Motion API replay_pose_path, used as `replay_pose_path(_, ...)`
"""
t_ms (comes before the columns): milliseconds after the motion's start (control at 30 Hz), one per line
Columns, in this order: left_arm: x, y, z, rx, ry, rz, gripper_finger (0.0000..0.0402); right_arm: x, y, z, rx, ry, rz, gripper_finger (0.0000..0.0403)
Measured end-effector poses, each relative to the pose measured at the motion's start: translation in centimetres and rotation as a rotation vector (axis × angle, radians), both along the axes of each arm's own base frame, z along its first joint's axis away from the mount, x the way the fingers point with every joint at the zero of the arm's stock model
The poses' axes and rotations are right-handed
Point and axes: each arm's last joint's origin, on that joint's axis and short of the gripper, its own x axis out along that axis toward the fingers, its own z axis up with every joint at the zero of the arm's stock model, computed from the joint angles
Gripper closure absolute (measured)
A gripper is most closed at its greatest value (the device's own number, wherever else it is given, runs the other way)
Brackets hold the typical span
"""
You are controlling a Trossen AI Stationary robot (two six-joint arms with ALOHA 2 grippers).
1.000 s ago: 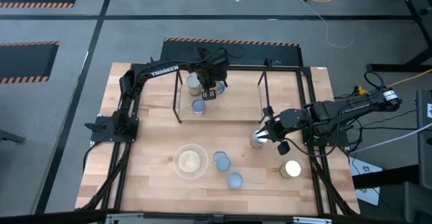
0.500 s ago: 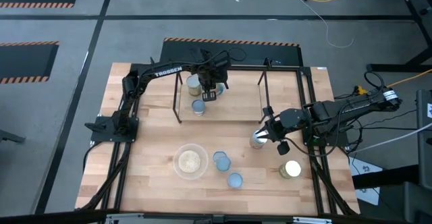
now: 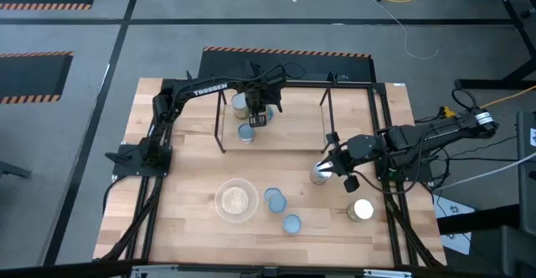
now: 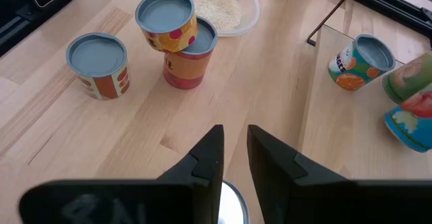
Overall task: Pick and place cans onto a shelf
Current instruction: Put the canned tomatoes on the shelf
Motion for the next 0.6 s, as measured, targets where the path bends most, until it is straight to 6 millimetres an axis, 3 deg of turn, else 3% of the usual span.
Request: replay_pose_path(600,-0.19,-0.22,-0.95,-0.016,0.042,0.000,0.0401,0.00,0.00,0.00,0.000,0.000,0.000,0.0331)
